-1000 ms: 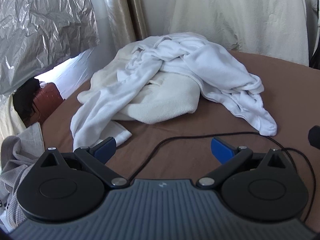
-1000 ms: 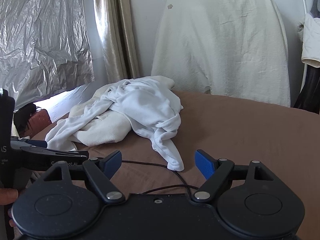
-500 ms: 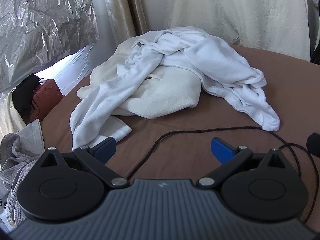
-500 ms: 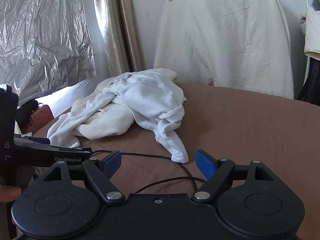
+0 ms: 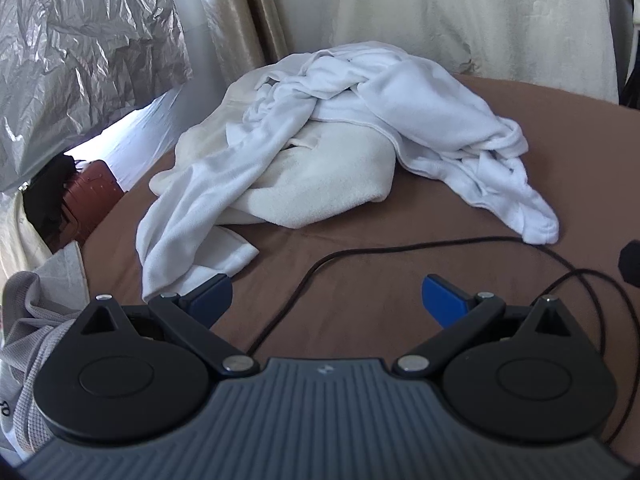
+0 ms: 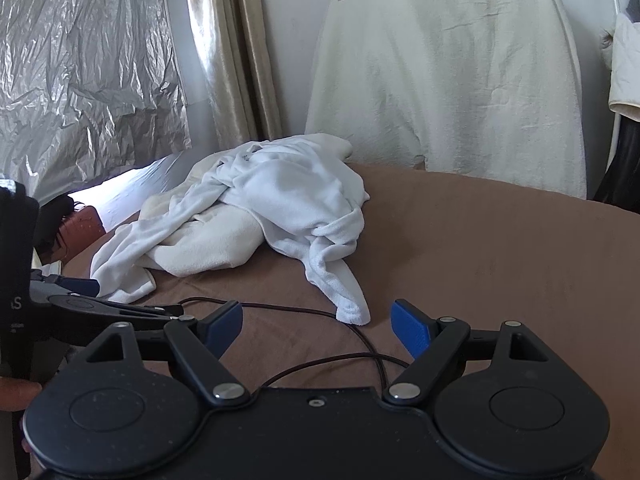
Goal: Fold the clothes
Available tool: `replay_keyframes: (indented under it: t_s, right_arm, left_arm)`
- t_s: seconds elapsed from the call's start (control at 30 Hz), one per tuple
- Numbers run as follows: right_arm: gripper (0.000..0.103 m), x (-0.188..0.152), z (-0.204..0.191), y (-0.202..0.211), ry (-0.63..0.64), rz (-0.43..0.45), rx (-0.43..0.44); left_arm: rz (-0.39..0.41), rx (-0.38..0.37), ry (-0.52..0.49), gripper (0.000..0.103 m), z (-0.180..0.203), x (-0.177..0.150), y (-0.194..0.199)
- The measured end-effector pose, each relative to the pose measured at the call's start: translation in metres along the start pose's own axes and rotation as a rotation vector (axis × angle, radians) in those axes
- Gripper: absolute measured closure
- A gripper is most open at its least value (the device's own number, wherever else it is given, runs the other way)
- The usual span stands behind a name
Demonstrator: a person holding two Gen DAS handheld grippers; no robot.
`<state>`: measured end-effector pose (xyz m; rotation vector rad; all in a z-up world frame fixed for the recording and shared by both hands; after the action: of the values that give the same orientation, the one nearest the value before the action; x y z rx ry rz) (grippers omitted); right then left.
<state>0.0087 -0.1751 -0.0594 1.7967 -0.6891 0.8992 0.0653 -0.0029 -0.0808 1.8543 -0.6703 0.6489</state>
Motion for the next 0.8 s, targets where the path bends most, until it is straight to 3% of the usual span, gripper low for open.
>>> replay_keyframes:
  t_s: [0.8]
  right_arm:
    - [0.018,-0.0050,0.0045,-0.0041,-0.014,-0.024,-0.003]
  left_arm:
    - [-0.033,0.011,-0.023,0.000,0.0012,-0.0047,-0.0061]
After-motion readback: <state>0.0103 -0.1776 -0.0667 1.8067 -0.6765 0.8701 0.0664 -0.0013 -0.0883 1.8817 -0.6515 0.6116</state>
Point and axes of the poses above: each gripper's, at about its wrist camera, not at the fingertips, and y roughly against the way its jaws point, z to its right, x to its top, the point moved 9 cm from there along -y, roughly the way its jaws point, and after that the axes turned 13 degrees about x, right-handed, at the moved point
